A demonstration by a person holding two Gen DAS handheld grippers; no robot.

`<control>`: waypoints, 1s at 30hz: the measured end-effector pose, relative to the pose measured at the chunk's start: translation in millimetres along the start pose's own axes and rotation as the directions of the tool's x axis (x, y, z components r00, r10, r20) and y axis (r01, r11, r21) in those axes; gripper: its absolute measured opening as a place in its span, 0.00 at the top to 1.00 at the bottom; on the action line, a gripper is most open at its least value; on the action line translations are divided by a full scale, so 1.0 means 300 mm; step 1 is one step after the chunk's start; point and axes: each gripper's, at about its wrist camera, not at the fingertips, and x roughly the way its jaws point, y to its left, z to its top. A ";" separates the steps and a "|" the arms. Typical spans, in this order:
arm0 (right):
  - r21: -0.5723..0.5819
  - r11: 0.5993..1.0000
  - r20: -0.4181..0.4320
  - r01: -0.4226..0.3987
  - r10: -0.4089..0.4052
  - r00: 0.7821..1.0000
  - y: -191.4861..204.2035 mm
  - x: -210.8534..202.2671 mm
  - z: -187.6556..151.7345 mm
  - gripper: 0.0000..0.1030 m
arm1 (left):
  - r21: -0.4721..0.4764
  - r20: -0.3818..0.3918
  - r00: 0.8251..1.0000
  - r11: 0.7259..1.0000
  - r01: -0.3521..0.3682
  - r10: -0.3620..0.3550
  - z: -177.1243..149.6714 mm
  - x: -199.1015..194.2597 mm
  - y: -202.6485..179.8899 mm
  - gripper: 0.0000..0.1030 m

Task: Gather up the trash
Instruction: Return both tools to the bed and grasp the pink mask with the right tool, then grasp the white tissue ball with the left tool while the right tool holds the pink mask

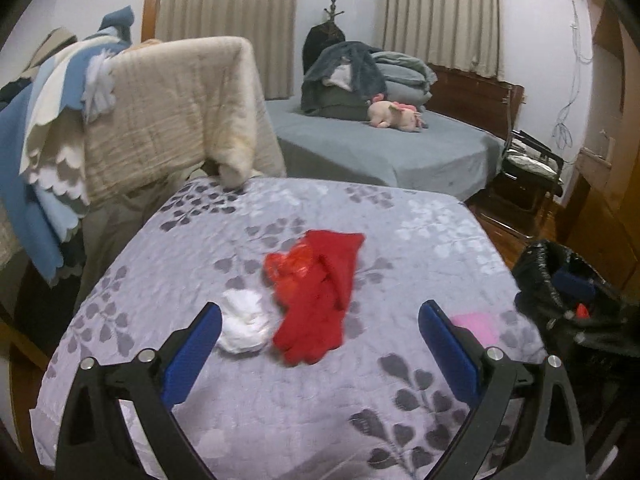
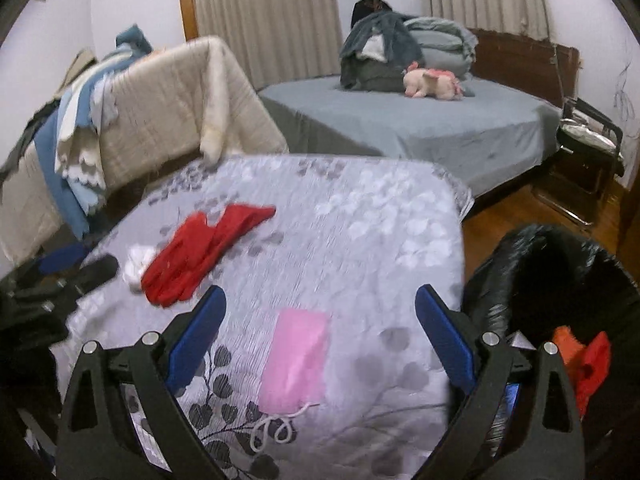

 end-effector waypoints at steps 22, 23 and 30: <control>-0.010 0.999 -0.198 -0.042 0.039 0.979 0.040 0.176 -0.081 0.83 | -0.047 -0.069 0.997 0.998 -0.040 0.037 -0.061 0.087 0.118 0.06; -0.009 0.999 -0.198 -0.045 0.043 0.979 0.040 0.176 -0.074 0.84 | -0.048 -0.070 0.997 0.998 -0.041 0.038 -0.062 0.091 0.121 0.06; 0.002 0.998 -0.151 -0.059 0.059 0.987 0.042 0.167 0.005 0.86 | -0.075 -0.067 0.996 0.995 -0.065 0.060 -0.042 0.130 0.159 0.06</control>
